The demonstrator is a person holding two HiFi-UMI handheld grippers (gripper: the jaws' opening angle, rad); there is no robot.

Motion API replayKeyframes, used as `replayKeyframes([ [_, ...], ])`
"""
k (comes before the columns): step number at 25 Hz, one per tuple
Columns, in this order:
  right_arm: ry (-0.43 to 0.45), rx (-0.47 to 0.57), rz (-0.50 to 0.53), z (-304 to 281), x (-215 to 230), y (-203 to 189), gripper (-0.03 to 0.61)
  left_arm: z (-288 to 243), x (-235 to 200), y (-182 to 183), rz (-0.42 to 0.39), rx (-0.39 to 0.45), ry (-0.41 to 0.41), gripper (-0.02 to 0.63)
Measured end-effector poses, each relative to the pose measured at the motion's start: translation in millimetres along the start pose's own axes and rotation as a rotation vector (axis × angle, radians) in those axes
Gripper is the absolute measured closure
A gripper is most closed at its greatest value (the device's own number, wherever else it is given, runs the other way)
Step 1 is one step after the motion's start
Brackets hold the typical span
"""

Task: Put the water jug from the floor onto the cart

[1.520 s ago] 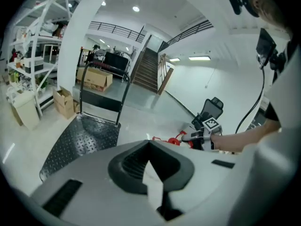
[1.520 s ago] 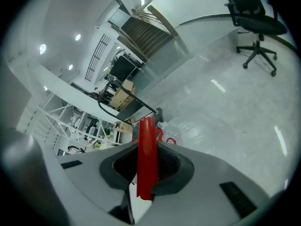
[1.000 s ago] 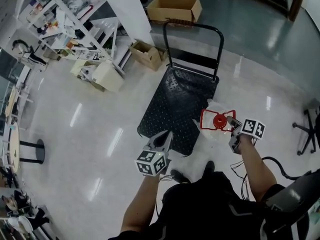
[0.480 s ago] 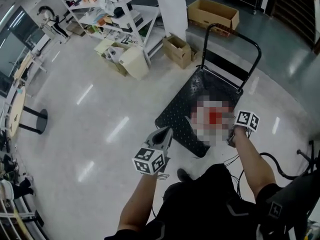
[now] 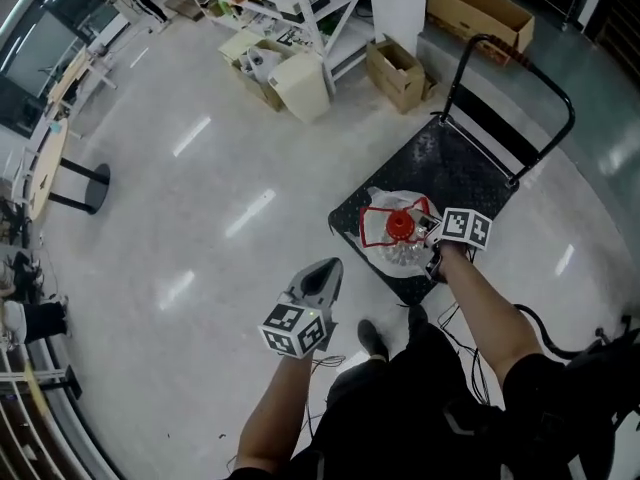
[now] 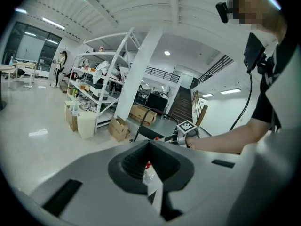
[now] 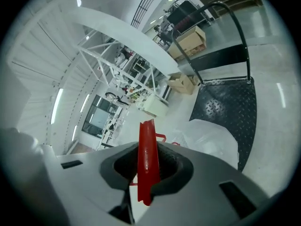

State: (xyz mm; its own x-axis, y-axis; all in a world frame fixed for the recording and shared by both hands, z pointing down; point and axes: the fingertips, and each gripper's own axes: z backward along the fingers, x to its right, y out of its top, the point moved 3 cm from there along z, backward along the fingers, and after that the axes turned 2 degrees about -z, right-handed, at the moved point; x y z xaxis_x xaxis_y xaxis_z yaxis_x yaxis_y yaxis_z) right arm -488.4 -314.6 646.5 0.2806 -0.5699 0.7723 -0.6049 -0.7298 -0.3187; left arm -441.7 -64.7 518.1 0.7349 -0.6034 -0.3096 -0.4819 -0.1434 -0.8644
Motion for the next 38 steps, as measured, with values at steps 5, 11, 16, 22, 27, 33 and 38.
replayKeyframes([
  [5, 0.016, -0.075, 0.033, -53, -2, -5, 0.52, -7, -8, -5, 0.033, -0.015, 0.064, 0.621],
  [11, 0.017, -0.091, 0.03, -88, 11, 3, 0.52, -11, -15, -11, 0.058, -0.026, 0.114, 0.621],
  [16, -0.014, -0.091, 0.021, -99, 31, -1, 0.52, -7, -12, -20, 0.061, -0.038, 0.123, 0.621],
  [22, -0.034, -0.07, 0.015, -100, 47, 11, 0.522, -13, -11, -24, 0.07, -0.039, 0.125, 0.621],
  [27, -0.105, -0.068, -0.007, -80, 73, 14, 0.522, -18, -5, -24, 0.072, -0.043, 0.11, 0.621],
  [33, -0.167, -0.042, -0.051, -56, 110, 28, 0.52, -29, 9, -20, 0.061, -0.055, 0.087, 0.621],
  [38, -0.213, -0.063, -0.023, -45, 131, 19, 0.52, -33, 25, -18, 0.047, -0.061, 0.068, 0.621],
])
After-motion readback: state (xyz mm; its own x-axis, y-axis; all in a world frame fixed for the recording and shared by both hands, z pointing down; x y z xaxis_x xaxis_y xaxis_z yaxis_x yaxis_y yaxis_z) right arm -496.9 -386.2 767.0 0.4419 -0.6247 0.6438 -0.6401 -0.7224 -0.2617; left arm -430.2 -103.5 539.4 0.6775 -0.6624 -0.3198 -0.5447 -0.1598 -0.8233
